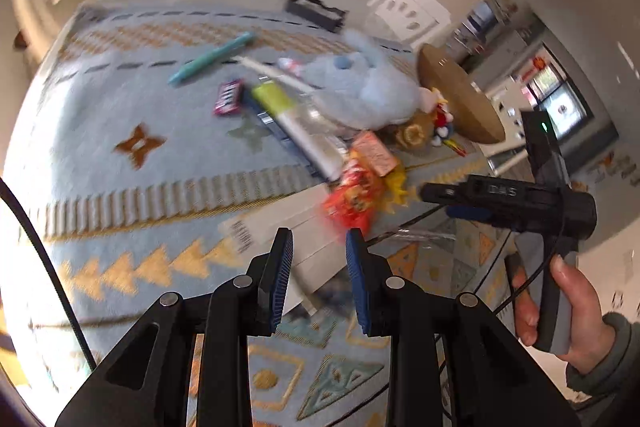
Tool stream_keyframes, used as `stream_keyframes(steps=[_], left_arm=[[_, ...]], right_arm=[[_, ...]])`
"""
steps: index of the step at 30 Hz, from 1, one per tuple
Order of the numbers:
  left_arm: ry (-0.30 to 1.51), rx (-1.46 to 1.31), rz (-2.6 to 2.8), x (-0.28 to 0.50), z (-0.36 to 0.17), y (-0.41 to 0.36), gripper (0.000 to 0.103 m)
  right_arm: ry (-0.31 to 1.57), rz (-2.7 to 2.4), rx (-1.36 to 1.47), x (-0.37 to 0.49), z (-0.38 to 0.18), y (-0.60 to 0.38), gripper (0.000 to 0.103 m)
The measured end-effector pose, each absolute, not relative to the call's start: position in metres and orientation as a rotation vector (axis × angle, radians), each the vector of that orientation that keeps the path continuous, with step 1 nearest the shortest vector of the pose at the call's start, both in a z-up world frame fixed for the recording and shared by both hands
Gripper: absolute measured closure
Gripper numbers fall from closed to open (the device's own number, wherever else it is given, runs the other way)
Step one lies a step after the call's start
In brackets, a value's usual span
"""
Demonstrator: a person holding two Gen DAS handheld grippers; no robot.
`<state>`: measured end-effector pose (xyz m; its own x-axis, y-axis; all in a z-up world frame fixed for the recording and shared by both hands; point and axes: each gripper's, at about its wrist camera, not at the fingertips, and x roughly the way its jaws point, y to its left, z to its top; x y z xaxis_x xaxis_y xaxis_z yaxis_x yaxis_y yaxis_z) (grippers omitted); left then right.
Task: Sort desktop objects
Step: 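Grasp the orange snack bag with the left tool while the right tool grasps the yellow figurine, then carry the snack bag and figurine into the gold bowl and open both tools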
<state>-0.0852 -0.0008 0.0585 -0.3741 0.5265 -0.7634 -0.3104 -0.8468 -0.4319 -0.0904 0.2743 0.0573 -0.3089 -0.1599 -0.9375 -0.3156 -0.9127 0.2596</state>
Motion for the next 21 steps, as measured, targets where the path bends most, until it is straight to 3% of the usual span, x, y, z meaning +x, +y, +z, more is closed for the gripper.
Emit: stream_keyframes(steps=[6,7,8,11,15,21], left_arm=[[-0.131,-1.363,2.195,-0.103,0.054,0.04,0.071],[-0.106,-1.375,2.192,-0.105,0.052,0.043,0.071],[-0.09,-1.386,2.187,-0.107,0.05,0.045,0.071],[-0.034,-1.4,2.175,-0.111,0.044,0.052,0.07],[0.042,-1.412,2.16,-0.116,0.037,0.065,0.07],[0.138,-1.41,2.156,-0.121,0.028,0.087,0.056]], right_arm=[[0.395,2.452,-1.756,-0.12,0.045,0.239,0.042],[0.343,2.475,-1.735,-0.123,0.046,0.233,0.05],[0.289,2.497,-1.715,-0.125,0.046,0.228,0.067],[0.18,2.505,-1.718,-0.129,0.042,0.223,0.081],[0.245,2.499,-1.722,-0.119,0.045,0.244,0.081],[0.279,2.457,-1.632,-0.092,0.06,0.285,0.081]])
